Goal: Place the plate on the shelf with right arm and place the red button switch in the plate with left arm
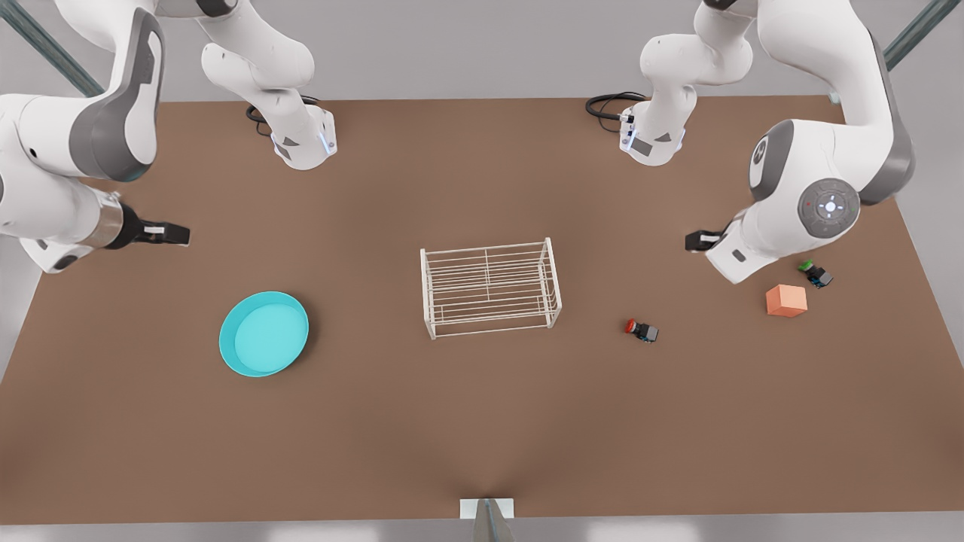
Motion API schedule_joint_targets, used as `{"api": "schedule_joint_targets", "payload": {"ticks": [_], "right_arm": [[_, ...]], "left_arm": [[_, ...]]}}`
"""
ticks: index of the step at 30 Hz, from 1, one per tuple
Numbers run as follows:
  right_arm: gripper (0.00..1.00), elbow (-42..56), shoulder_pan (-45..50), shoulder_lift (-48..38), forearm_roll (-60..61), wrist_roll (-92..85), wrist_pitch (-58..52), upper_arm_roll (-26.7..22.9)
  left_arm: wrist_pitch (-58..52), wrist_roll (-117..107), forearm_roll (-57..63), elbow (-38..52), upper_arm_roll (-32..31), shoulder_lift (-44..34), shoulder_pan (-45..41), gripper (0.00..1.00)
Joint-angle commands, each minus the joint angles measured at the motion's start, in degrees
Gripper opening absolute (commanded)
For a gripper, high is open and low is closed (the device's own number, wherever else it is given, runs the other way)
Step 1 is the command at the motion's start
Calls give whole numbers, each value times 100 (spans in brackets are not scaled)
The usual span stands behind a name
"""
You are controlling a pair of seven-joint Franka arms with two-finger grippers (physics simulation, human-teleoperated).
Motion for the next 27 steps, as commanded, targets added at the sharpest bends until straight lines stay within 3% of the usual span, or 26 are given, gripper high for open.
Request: {"api": "schedule_joint_targets", "payload": {"ticks": [1,4,6,10,13,16,27], "right_arm": [[100,13,-18,5,7,93,605,-4],[100,4,-465,716,95,-731,701,-57],[100,13,-966,1384,454,-1655,1729,-57],[100,-232,-976,2053,526,-1998,2818,22],[100,-936,-923,2009,622,-2069,3865,189],[100,-1982,-958,1948,623,-2235,5816,198],[100,-2720,-1160,2378,2055,-2631,6239,198]], "left_arm": [[725,-668,-27,-19,3,-8,2,100],[708,-668,-27,-27,3,-17,-6,100],[708,-668,-27,-27,3,-17,-15,100],[673,-659,-27,-27,12,-17,-15,100],[690,-694,-18,-45,20,-70,-15,100],[708,-694,-18,-54,47,-44,-15,100],[699,-685,-18,-45,47,-17,-50,100]]}}
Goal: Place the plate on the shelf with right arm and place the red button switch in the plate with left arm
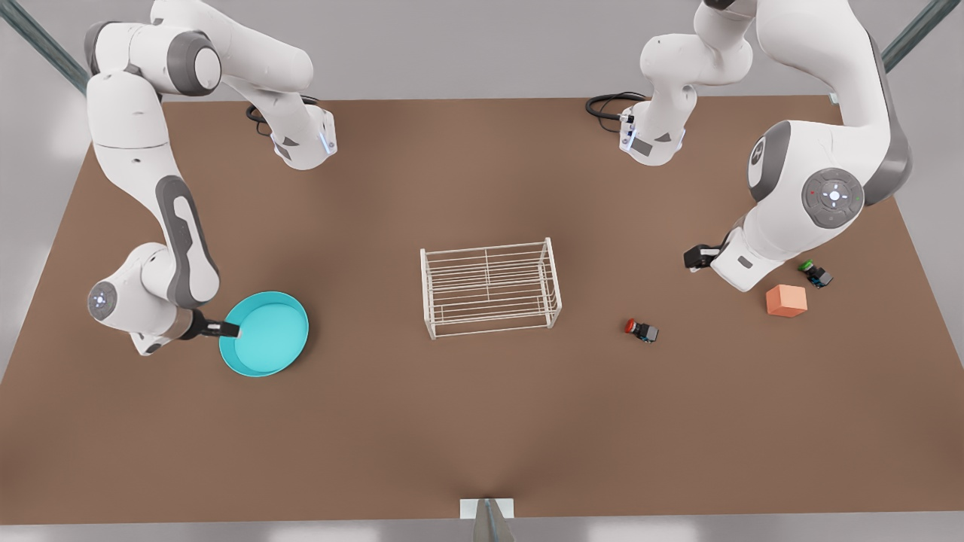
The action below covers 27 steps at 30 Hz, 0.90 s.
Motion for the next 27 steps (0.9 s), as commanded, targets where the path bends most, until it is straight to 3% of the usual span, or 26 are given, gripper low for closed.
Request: {"api": "schedule_joint_targets", "payload": {"ticks": [1,6,8,10,14,16,18,23,27], "right_arm": [[100,-4,-11,81,471,-1068,399,0],[98,-4,-11,160,497,-1076,381,0],[71,5,-11,151,497,-1156,364,-9],[62,14,-11,204,497,-1156,337,-9],[53,58,-28,257,497,-1243,329,-9],[34,58,-28,248,497,-1261,302,-9],[21,84,-28,239,497,-1261,250,-9],[21,155,-28,169,489,-1410,100,-18],[21,453,-28,116,489,-1393,-700,-9]], "left_arm": [[5,-155,10,5,-5,-6,1,100],[5,-155,1,14,4,3,1,100],[14,-155,1,14,-5,20,1,100],[14,-155,1,14,-5,20,1,100],[-13,-190,1,23,-5,-15,-51,100],[-39,-181,-8,40,4,-15,-60,100],[-30,-181,-8,40,4,-23,-69,100],[-13,-163,1,40,4,-15,-78,100],[5,-155,1,40,4,-6,-78,100]]}}
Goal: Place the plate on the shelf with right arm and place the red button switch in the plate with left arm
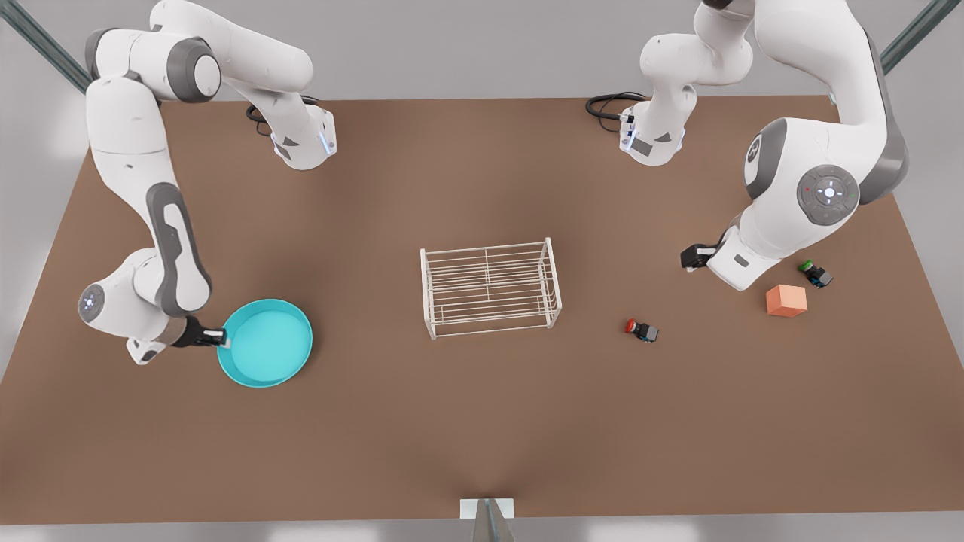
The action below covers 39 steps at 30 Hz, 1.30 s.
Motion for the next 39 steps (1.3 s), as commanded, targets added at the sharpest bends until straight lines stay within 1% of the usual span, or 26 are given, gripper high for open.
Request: {"api": "schedule_joint_targets", "payload": {"ticks": [1,4,7,9,12,14,16,18,22,26,28,31,33,36,37,38,39], "right_arm": [[21,93,6,-29,-43,-288,-669,1],[21,391,-3,-38,-26,-288,-1196,9],[21,734,14,-47,422,-674,-1644,18],[21,1094,23,-55,563,-745,-1917,255],[21,1850,173,41,712,-666,-1961,756],[21,2263,656,129,1108,-543,-1917,765],[21,2536,1130,129,1187,-130,-1882,765],[21,2607,1438,120,1231,221,-1803,765],[21,3107,2062,445,1301,1109,-1724,765],[21,3116,2651,498,1266,1531,-1408,757],[21,2958,2906,498,1196,1584,-1390,730],[21,2765,3310,411,1003,1795,-1381,686],[21,2528,3486,252,897,1847,-1328,669],[21,2501,3680,217,686,2146,-1267,677],[21,2501,3750,261,686,2146,-1205,677],[21,2501,3820,287,695,2146,-1118,677],[21,2492,3873,314,686,2199,-1065,677]], "left_arm": [[1,-29,5,-3,-2,-5,0,100],[10,-38,5,-3,-2,-5,0,100],[10,-29,5,-11,-2,-5,0,100],[10,-29,5,-11,-2,4,0,100],[72,-29,13,-29,42,21,-35,100],[72,-46,13,-29,42,12,-35,100],[72,-29,13,-29,42,21,-35,100],[45,-64,5,-38,42,39,-35,100],[36,-46,5,-47,42,39,-35,100],[142,-46,5,-161,51,47,-35,100],[976,-116,5,-670,51,153,-35,100],[2005,-1399,13,-688,139,1005,-114,100],[2488,-2295,-109,-688,411,1471,-158,100],[2981,-4422,-241,-741,534,1656,-167,100],[3112,-5002,-356,-925,596,1638,-175,100],[3507,-5609,-364,-1171,596,1638,-263,100],[4175,-6311,-364,-1470,596,1647,-298,100]]}}
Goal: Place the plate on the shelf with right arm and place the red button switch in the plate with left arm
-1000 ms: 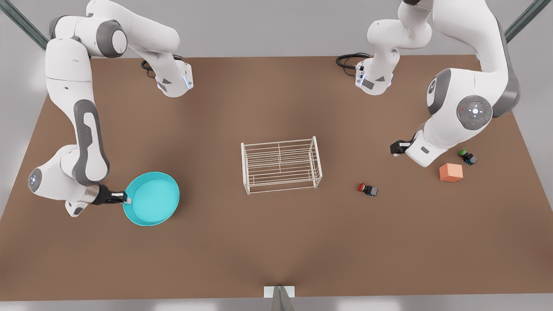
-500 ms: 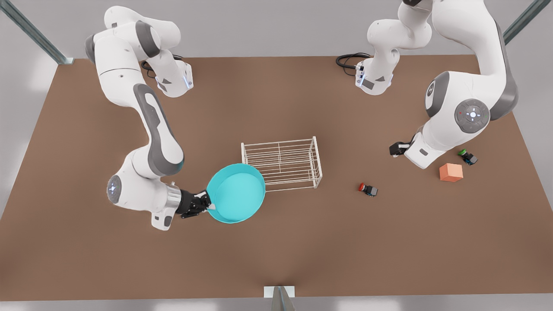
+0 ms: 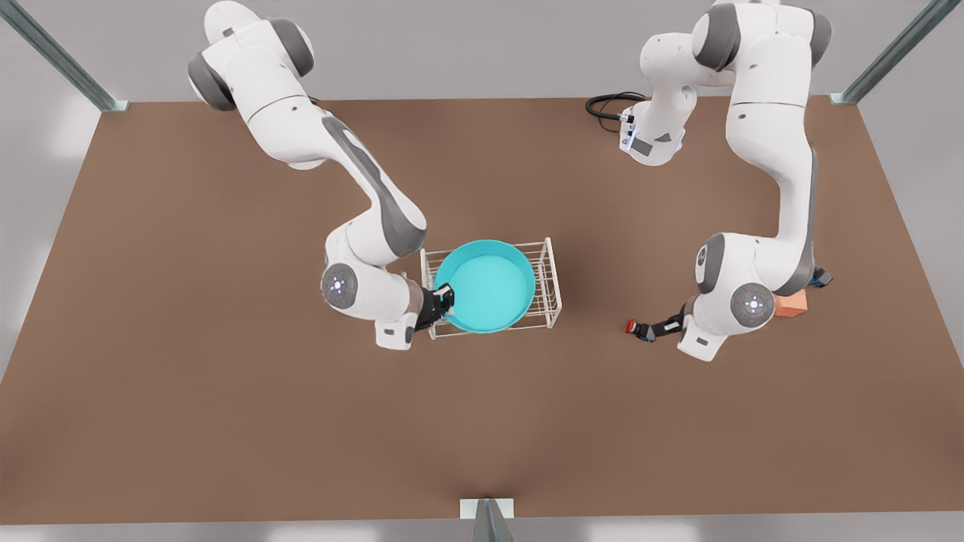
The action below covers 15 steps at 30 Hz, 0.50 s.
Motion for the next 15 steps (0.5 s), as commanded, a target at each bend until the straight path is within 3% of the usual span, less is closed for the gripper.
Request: {"api": "schedule_joint_targets", "payload": {"ticks": [1,9,10,11,15], "right_arm": [[21,-6,59,19,-88,1123,200,1],[21,-59,208,124,-96,1123,279,10],[44,-59,225,115,-96,1132,279,19],[100,-59,243,107,-105,1123,279,10],[100,-59,252,-25,-149,1106,244,27]], "left_arm": [[1717,-5016,-84,-328,11,3,-95,100],[2218,-5297,-84,-460,11,504,-236,100],[2218,-5306,-84,-592,11,513,-236,100],[2244,-5271,-40,-627,11,548,-236,100],[2315,-5341,-49,-794,37,636,-209,100]]}}
